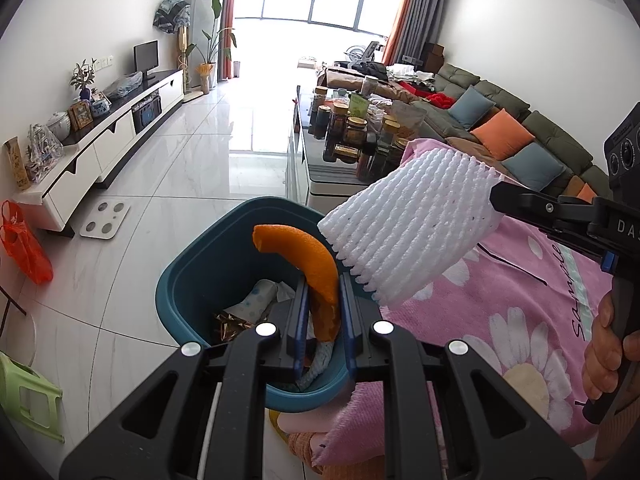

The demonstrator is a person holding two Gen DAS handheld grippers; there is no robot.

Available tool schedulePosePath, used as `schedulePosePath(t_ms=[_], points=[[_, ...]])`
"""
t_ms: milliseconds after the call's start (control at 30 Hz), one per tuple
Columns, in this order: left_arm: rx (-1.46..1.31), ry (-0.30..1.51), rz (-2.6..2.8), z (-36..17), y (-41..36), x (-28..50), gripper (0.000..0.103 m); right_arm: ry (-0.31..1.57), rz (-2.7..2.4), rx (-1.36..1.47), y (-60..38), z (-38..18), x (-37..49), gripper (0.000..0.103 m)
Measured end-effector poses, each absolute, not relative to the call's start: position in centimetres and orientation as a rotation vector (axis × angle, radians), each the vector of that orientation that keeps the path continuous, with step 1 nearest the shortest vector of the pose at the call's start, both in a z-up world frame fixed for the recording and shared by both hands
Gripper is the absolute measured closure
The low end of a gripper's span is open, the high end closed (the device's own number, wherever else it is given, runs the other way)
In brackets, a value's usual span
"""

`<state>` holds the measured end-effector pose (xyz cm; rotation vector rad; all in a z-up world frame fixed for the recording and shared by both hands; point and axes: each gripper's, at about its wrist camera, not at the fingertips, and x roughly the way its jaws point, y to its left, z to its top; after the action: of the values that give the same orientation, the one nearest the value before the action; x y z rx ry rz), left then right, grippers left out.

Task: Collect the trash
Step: 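Carry the orange peel and foam net over the teal bin with both tools, then open both tools to drop the peel and foam net into the bin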

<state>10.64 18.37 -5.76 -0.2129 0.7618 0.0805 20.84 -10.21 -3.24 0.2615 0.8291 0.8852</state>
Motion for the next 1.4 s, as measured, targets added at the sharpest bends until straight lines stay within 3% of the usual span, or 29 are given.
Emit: schedulePosePath(t_ms=[1400], points=[[-0.304, 0.853, 0.115, -11.2, 21.1, 14.9, 0.087, 0.882, 0.849, 0.151, -4.5, -5.0, 21.5, 0.092]])
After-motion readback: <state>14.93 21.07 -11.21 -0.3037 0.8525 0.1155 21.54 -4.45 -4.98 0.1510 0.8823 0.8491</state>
